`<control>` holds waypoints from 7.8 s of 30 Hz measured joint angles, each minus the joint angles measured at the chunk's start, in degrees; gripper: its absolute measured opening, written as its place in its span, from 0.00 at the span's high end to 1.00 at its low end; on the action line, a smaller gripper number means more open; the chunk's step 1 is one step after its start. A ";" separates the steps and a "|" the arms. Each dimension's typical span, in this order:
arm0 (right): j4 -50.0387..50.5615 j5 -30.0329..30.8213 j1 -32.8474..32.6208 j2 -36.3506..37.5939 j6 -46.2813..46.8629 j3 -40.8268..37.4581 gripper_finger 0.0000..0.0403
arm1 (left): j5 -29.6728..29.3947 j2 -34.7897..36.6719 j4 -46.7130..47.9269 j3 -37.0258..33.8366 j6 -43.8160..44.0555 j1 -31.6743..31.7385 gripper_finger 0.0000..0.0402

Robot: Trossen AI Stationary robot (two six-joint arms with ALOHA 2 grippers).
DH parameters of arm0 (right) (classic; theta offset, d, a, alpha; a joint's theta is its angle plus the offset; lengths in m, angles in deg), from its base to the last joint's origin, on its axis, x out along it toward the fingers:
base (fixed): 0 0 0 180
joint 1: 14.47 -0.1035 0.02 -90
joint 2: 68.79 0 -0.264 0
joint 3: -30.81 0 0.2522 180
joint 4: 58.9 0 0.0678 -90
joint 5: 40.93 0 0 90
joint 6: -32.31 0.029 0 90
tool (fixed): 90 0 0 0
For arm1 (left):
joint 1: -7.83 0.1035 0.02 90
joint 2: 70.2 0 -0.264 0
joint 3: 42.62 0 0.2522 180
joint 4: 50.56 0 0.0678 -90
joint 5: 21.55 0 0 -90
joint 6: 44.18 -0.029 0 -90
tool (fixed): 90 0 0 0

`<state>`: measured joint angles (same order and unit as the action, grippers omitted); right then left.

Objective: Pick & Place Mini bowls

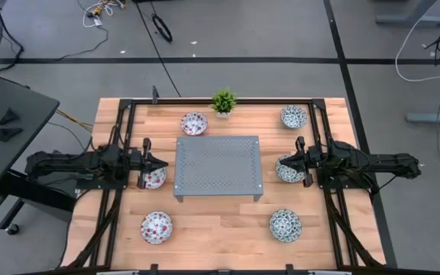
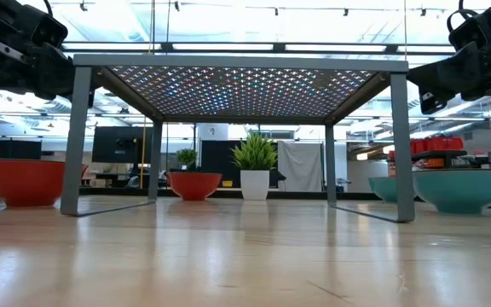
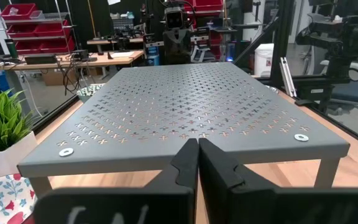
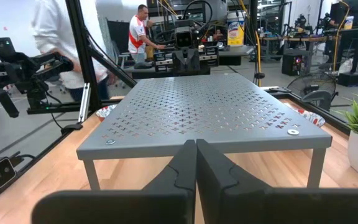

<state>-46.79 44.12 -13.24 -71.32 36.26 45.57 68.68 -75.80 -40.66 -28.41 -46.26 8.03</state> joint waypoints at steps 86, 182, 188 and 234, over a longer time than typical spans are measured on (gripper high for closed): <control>0.00 0.02 0.02 -0.01 0.00 -0.01 0.97 | 0.02 0.00 0.00 -0.02 0.00 -0.01 0.95; 8.92 20.98 0.07 -43.75 -6.75 87.54 0.97 | 0.02 0.00 0.00 -0.02 -0.02 -0.01 0.95; 13.23 21.66 0.04 -48.14 -8.24 92.20 0.97 | 0.02 0.00 0.00 0.00 -0.02 -0.01 0.95; 13.41 75.20 2.33 -60.79 -59.99 93.09 0.97 | 0.02 0.01 0.00 -0.01 0.00 -0.01 0.95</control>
<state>-33.37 119.32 -10.91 -132.11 -23.73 138.66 68.70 -75.79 -40.66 -28.42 -46.26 8.02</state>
